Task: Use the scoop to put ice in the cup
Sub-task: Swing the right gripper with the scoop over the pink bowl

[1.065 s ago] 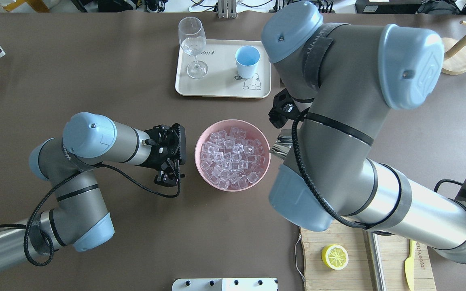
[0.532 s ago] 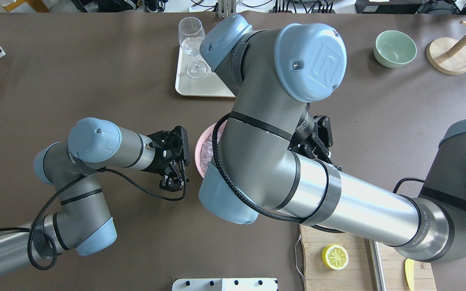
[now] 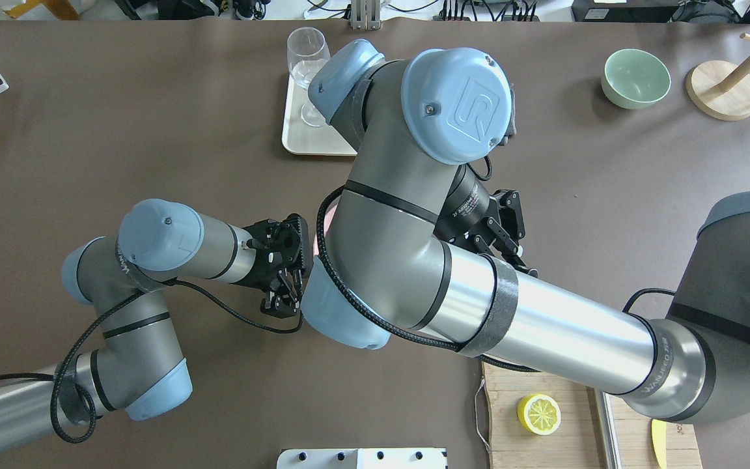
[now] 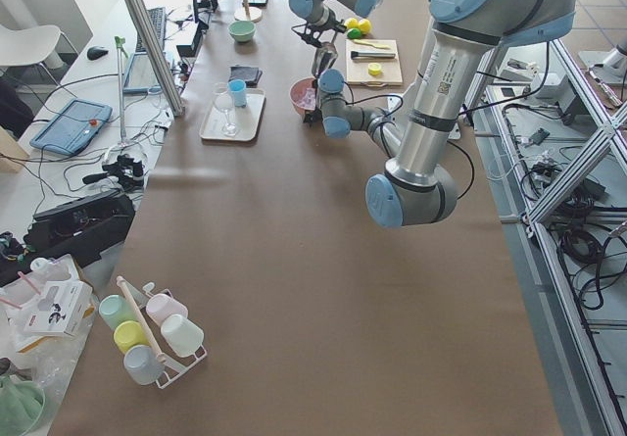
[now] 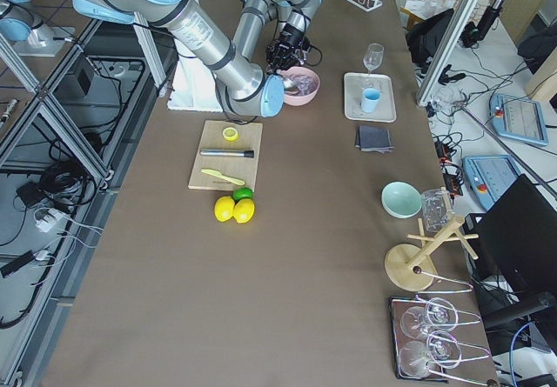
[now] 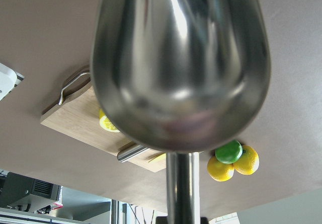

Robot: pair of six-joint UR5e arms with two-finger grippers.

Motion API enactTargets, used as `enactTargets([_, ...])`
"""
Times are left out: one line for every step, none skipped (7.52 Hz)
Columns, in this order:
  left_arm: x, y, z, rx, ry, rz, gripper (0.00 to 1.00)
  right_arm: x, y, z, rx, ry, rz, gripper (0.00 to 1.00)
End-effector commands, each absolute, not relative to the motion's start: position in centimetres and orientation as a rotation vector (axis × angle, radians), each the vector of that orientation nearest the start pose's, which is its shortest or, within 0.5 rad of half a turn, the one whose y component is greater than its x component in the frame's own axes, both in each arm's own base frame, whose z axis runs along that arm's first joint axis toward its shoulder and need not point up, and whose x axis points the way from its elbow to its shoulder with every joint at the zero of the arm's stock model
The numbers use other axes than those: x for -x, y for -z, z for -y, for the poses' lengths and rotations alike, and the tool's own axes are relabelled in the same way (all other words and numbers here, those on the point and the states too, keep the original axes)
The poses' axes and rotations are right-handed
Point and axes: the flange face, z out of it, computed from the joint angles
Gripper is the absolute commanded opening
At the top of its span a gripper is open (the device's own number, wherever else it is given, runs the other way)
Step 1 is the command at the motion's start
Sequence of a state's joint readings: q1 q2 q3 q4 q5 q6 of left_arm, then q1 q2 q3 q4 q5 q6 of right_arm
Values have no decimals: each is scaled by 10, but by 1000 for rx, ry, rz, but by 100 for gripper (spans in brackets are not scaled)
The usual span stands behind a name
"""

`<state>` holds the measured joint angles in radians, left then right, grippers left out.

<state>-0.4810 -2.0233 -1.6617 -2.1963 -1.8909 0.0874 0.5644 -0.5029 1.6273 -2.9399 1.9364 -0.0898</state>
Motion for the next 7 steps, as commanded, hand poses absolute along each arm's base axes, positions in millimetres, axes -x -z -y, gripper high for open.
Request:
enactTargets([-527, -284, 390, -947, -1213, -866, 98, 484, -140, 408, 371, 966, 223, 0])
enactTargets([-525, -285, 390, -948, -1211, -867, 98, 486, -140, 404, 372, 972, 224, 0])
enactTargets([-524, -287, 391, -944, -1205, -864, 98, 492, -140, 398, 374, 969, 216, 0])
enactTargets([-524, -287, 392, -943, -1203, -863, 98, 497, -140, 393, 371, 971, 214, 0])
enactTargets([-524, -287, 392, -946, -1200, -866, 98, 503, -139, 388, 365, 977, 207, 0])
enactTargets([-524, -287, 392, -944, -1199, -866, 98, 507, -139, 382, 360, 971, 190, 0])
enactTargets([-525, -288, 392, -944, -1202, -866, 98, 512, -138, 381, 364, 974, 182, 0])
